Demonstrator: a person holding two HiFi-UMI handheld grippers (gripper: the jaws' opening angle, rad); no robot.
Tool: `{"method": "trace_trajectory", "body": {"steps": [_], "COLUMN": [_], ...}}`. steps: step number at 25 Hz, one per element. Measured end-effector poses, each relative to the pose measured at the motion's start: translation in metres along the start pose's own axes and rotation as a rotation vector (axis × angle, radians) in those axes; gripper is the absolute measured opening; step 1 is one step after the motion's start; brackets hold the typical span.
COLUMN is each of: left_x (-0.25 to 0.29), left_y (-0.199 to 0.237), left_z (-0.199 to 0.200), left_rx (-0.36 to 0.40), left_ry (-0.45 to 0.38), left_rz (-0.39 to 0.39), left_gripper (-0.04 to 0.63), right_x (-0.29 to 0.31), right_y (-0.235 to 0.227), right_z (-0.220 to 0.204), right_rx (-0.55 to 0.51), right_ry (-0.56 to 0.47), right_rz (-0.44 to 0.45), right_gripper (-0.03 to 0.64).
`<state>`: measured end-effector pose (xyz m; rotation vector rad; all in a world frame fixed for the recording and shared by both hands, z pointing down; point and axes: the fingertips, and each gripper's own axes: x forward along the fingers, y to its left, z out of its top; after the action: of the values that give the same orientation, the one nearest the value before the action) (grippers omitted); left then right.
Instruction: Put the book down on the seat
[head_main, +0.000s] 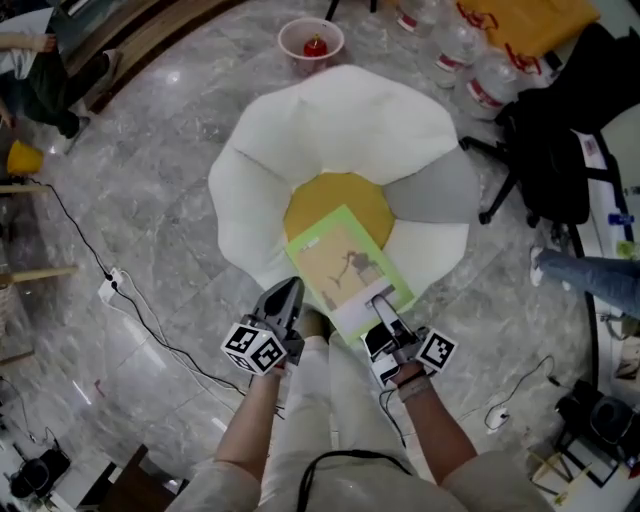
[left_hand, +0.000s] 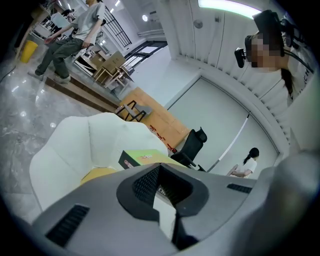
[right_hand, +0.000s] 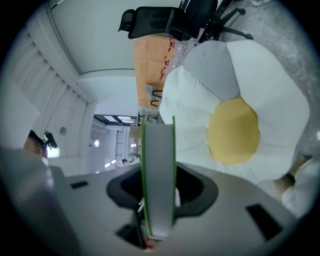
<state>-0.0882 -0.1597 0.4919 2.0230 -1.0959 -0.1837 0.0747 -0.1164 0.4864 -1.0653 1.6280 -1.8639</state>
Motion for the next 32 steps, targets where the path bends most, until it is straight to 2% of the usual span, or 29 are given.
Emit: {"method": "trace_trajectory", "body": {"steps": [6, 15, 25, 30, 32], "left_x": [0.023, 0.043, 0.057, 0.056, 0.063], "left_y": [0.028, 0.071, 0.094, 0.083, 0.091], "left_z": [-0.022, -0.058, -0.087, -0.095, -0.105], "left_rx": [-0.012, -0.020, -0.030, -0.046, -0.046], "left_ry": [-0.014, -0.013, -0.022, -0.040, -0.038], "left_rz": [0.032, 0.063, 0.066, 0.074, 0.078], "left_gripper": [0.023, 0.023, 0.023, 0.023, 0.023], "right_x": [0.025, 0.053, 0.071, 0.066, 0.070], "right_y": [-0.042, -0.104, -0.150, -0.151, -0.165], "right_z": [-0.002, 0.010, 0.022, 0.019, 0.022], "right_rx": [0.021, 0.041, 0.002, -0.011, -0.011], "right_ry": [0.075, 0.076, 0.067, 0.070, 0.071], "right_rz": [-0.017, -0.032, -0.038, -0.021, -0.023], "right_gripper": [0.153, 0.153, 0.153, 0.153, 0.153]}}
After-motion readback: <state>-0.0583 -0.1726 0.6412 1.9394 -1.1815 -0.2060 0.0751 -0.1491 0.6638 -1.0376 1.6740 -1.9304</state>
